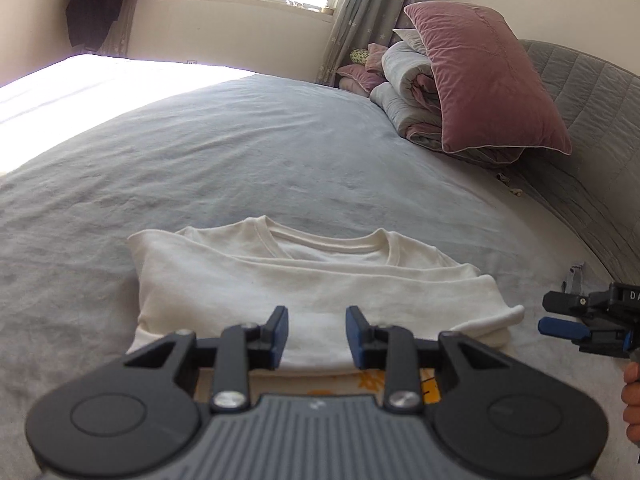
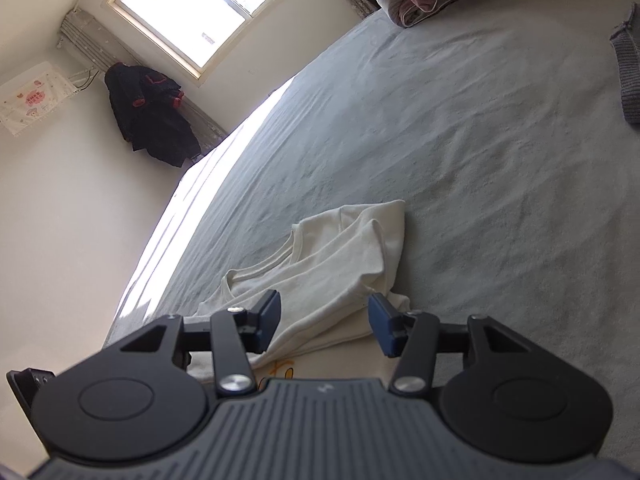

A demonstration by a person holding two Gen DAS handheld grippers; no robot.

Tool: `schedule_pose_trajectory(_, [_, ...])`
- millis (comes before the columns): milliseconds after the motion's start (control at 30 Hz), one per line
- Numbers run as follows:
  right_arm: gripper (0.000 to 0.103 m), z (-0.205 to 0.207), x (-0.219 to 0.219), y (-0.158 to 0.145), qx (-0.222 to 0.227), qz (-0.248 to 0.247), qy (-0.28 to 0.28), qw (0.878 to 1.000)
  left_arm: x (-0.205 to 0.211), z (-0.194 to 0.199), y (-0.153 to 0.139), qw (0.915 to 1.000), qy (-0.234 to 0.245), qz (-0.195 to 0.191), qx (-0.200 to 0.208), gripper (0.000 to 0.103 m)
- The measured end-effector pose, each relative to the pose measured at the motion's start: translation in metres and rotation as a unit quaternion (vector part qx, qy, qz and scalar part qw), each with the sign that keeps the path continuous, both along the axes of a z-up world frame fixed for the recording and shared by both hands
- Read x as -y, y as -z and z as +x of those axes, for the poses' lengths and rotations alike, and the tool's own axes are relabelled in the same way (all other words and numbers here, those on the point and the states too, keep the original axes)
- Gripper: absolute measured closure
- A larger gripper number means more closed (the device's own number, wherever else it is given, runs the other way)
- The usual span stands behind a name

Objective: Fold clothes

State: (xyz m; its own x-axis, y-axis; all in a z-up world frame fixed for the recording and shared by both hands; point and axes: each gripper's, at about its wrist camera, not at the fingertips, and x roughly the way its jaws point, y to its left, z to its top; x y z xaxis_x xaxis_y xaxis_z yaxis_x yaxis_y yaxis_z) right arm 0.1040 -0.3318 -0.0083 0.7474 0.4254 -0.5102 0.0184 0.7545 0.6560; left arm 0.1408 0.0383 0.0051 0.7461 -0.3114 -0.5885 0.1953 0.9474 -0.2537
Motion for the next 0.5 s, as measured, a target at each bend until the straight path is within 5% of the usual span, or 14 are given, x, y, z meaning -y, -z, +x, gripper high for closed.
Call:
schedule_pose_trajectory(333, [0.057,0.029,-0.018,-0.005,-0.006,-0.074,0.007,0.997,-0.074,0.024,0.012,0.9936,-0.110,-0.015,-0.020,0.077])
schedule_pose_trajectory(500, [0.066,0.054,-0.025,0.009,-0.016,-0.111,0.023,0.993,-0.091,0.044,0.020,0.9893,-0.133,-0.042,-0.042,0.087])
